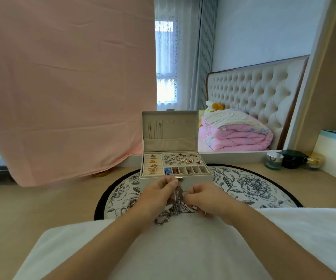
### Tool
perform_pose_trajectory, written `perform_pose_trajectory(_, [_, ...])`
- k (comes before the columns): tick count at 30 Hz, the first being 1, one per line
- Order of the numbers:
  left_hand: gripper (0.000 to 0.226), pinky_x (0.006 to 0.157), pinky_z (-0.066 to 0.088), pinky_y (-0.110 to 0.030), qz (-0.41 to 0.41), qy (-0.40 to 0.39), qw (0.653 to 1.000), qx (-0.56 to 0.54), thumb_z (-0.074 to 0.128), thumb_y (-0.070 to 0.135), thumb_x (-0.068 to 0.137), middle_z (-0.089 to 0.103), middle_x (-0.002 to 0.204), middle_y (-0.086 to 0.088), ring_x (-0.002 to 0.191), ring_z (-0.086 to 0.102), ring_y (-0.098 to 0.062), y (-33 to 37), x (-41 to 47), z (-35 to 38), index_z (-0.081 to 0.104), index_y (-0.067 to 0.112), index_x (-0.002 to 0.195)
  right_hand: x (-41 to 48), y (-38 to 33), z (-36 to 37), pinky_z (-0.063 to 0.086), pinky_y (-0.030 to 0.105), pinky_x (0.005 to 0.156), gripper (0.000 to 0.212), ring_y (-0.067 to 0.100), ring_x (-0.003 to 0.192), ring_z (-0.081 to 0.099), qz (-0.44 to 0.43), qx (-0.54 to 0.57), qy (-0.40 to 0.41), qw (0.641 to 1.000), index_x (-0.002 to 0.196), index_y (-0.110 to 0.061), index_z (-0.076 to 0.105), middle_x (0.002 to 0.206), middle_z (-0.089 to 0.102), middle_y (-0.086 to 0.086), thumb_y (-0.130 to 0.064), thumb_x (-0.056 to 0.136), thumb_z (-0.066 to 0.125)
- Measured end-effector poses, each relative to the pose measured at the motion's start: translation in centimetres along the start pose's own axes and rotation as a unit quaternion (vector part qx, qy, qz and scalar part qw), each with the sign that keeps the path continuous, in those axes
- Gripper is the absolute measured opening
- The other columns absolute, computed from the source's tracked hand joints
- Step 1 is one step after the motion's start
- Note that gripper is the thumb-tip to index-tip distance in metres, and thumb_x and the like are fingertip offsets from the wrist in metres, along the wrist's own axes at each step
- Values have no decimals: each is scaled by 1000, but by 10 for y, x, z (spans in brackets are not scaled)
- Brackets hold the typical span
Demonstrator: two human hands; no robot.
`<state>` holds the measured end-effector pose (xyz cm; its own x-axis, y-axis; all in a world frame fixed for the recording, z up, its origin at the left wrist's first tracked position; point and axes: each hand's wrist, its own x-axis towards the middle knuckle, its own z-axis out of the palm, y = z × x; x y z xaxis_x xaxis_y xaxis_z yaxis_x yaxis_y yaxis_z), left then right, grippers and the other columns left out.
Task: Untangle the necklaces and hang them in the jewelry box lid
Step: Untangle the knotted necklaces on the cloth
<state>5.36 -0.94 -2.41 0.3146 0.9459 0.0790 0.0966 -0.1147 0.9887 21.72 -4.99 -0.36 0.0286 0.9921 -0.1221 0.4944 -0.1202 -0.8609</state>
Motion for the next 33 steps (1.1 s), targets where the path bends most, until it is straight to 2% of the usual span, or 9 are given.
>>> perform_pose_trajectory(3, [10, 68, 49, -30, 64, 35, 997, 8, 62, 20, 98, 61, 67, 5, 64, 52, -13, 1, -2, 6, 69, 14, 93, -4, 4, 3, 48, 22, 56, 14, 8, 56, 55, -83, 53, 37, 994, 94, -17, 72, 75, 67, -3, -7, 85, 71])
perform_pose_trajectory(7, [9, 60, 47, -26, 113, 32, 993, 27, 63, 12, 97, 63, 69, 5, 60, 51, -10, -7, -1, 8, 69, 15, 90, -6, 8, 0, 47, 20, 56, 3, 8, 54, 57, -111, 47, 66, 991, 82, -18, 79, 59, 66, -5, -17, 85, 78])
perform_pose_trajectory(11, [16, 66, 50, -28, 175, 22, 975, 136, 64, 15, 96, 63, 76, 12, 67, 54, -6, -13, 1, 5, 66, 30, 93, -5, 10, -3, 47, 24, 61, 11, 11, 62, 60, -111, 57, 61, 990, 79, -16, 77, 83, 75, 13, -18, 89, 73])
perform_pose_trajectory(15, [27, 70, 43, -13, 271, 10, 892, 362, 60, 24, 99, 57, 93, 21, 79, 53, -3, -9, 2, -4, 61, 35, 123, -4, 7, -5, 44, 34, 72, 30, 17, 72, 59, -101, 105, 27, 989, 72, -15, 66, 81, 74, 10, -14, 98, 52])
perform_pose_trajectory(18, [20, 72, 41, -17, 323, 12, 830, 454, 59, 26, 97, 58, 100, 19, 81, 44, 2, -3, 2, -5, 68, 30, 115, -2, 6, -4, 45, 36, 75, 31, 16, 64, 55, -88, 137, -1, 987, 71, -10, 60, 64, 64, 4, -15, 100, 48])
perform_pose_trajectory(20, [11, 71, 41, -19, 303, 15, 850, 430, 60, 25, 95, 57, 93, 17, 81, 46, 0, -4, 1, -7, 69, 27, 99, -2, 7, -6, 42, 28, 66, 32, 13, 57, 43, -101, 135, -9, 986, 67, -14, 57, 57, 49, 0, -15, 98, 55])
perform_pose_trajectory(24, [22, 75, 47, -30, 90, -36, 988, 120, 49, 8, 92, 63, 76, 2, 77, 57, -17, 9, -3, 5, 59, 12, 74, -3, 10, -10, 41, 30, 67, 17, 17, 67, 49, -118, 49, -14, 992, 70, -16, 69, 67, 58, 4, -15, 84, 79])
perform_pose_trajectory(27, [34, 64, 51, -35, 0, -66, 997, -49, 27, -14, 91, 60, 55, -8, 63, 57, -27, 11, -6, 12, 45, 6, 70, -7, 10, -13, 46, 27, 70, 12, 12, 68, 57, -131, 67, -14, 989, 73, -15, 76, 73, 69, 4, -10, 82, 80])
perform_pose_trajectory(33, [18, 74, 58, -37, 29, -95, 989, -108, 51, -10, 92, 62, 80, -6, 72, 62, -20, 3, -10, 5, 51, 8, 88, -8, 5, -16, 44, 27, 60, 10, 15, 63, 57, -141, 207, 6, 968, 79, -13, 76, 82, 73, 9, -18, 86, 73])
